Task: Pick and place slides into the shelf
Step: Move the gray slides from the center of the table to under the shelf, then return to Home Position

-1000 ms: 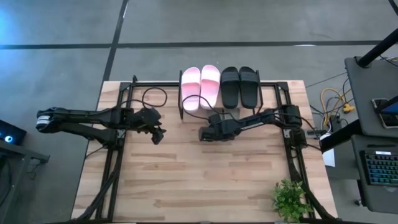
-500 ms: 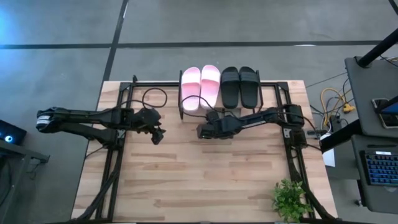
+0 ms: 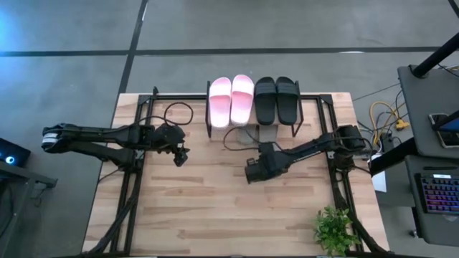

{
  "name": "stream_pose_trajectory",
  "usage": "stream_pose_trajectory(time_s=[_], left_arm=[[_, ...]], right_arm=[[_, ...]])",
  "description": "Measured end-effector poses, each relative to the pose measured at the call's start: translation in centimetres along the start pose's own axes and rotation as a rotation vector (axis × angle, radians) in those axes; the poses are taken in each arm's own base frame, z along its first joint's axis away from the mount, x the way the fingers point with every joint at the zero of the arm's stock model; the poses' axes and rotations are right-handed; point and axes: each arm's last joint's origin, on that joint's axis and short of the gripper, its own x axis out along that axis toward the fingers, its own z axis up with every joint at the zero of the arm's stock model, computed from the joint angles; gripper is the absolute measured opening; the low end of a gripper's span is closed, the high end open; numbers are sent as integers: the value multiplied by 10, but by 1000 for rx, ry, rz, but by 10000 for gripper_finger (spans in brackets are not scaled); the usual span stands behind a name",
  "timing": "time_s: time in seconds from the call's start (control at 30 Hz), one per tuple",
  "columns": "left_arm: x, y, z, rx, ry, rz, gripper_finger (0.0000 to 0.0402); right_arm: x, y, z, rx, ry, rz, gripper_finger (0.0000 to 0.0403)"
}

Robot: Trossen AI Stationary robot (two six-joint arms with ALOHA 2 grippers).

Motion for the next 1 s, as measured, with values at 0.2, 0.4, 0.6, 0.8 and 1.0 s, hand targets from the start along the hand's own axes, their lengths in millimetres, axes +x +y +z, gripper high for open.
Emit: stream_pose_trajectory(time_s=[0.2, 0.4, 0.6, 0.8, 1.0], left_arm=[[6, 2, -8, 6, 28, 15, 208], [8, 4, -12, 10, 48, 20, 208], [8, 4, -12, 10, 48, 20, 208], [9, 4, -12, 10, 48, 19, 208], [9, 3, -11, 8, 39, 15, 208]], right_arm=[[27, -9, -6, 58, 0, -37, 8], [54, -17, 5, 107, -4, -61, 8], [68, -21, 19, 89, -18, -86, 8], [67, -18, 25, 63, -17, -65, 8], [39, -7, 15, 34, -29, -4, 8]])
